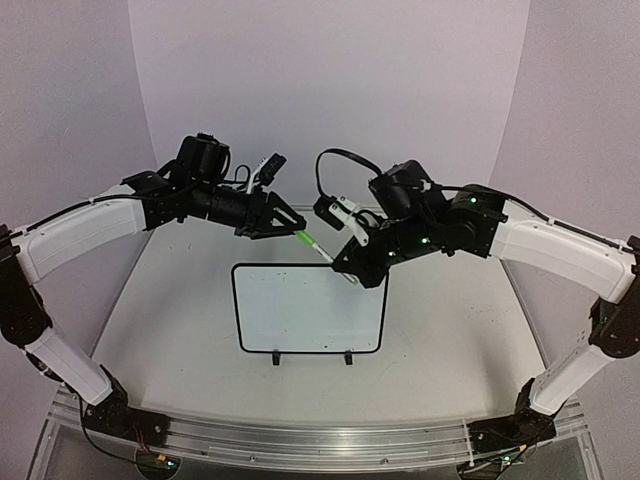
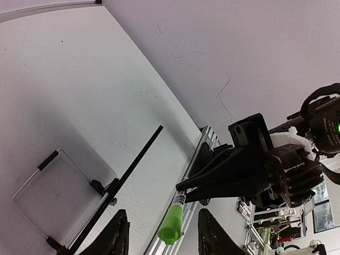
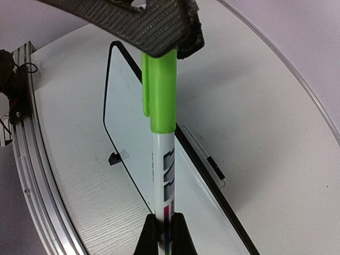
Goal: Write a sentence on the whiteboard
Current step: Pass from the right arm to the left, then open the pen cap from the whiteboard marker.
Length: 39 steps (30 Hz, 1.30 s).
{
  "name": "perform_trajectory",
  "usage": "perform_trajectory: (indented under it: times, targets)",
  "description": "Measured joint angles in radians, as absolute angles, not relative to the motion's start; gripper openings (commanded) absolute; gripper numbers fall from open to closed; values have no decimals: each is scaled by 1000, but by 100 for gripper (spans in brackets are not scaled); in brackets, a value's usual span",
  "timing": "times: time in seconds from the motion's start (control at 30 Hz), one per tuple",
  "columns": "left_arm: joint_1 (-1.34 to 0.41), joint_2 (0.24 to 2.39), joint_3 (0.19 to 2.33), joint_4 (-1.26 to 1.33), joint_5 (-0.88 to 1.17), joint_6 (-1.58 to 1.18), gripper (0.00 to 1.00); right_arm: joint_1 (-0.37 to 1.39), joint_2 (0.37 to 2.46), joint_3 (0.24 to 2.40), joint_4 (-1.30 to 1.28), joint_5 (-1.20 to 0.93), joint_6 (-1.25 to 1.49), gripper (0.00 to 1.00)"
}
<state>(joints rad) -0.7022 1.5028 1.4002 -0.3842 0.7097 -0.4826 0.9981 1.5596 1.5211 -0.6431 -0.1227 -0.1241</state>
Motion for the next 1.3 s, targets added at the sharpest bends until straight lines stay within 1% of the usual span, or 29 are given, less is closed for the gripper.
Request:
perform_trajectory:
  times: [0.17,0.3,0.33,0.4,0.5,0.53,0.6,0.67,0.7,0.73,0.8,0.87,0.97,1.07,1.17,1.3]
  targets:
    - [-708,1515,1407,-420,717,-465,25,998,1570,1528,-641,-114,-126,0]
    - [-713,1522,1408,-429,730,-450,8,998,1573,1528,-640,-110,-128,0]
    - [-714,1523,1408,-429,735,-446,3,998,1574,1528,-640,-108,-128,0]
    - [-716,1528,1416,-427,751,-441,0,998,1576,1528,-643,-105,-131,0]
    - [-719,1530,1422,-428,755,-442,0,998,1579,1528,-642,-105,-131,1]
    - [-719,1531,1422,-427,757,-442,0,998,1579,1528,-641,-102,-131,4]
    - [-719,1531,1419,-414,754,-445,0,998,1579,1525,-635,-95,-129,27]
    - [-719,1527,1402,-377,744,-456,0,998,1576,1512,-613,-85,-121,47]
    - [-719,1521,1385,-349,736,-467,0,997,1572,1500,-592,-80,-113,62]
    - [-719,1508,1354,-312,725,-483,0,989,1563,1481,-563,-81,-102,72]
    - [-720,1477,1282,-229,698,-518,0,968,1540,1441,-504,-101,-64,83]
    - [-721,1437,1199,-124,670,-563,0,917,1501,1383,-425,-153,-2,90]
    - [-721,1381,1084,50,628,-636,0,802,1432,1279,-269,-243,117,94]
    - [-721,1344,1008,227,591,-701,0,733,1380,1185,-101,-318,231,95]
    - [-721,1335,975,404,570,-761,0,729,1359,1118,79,-411,346,95]
    - [-721,1335,970,555,572,-814,0,728,1357,1055,305,-539,494,93]
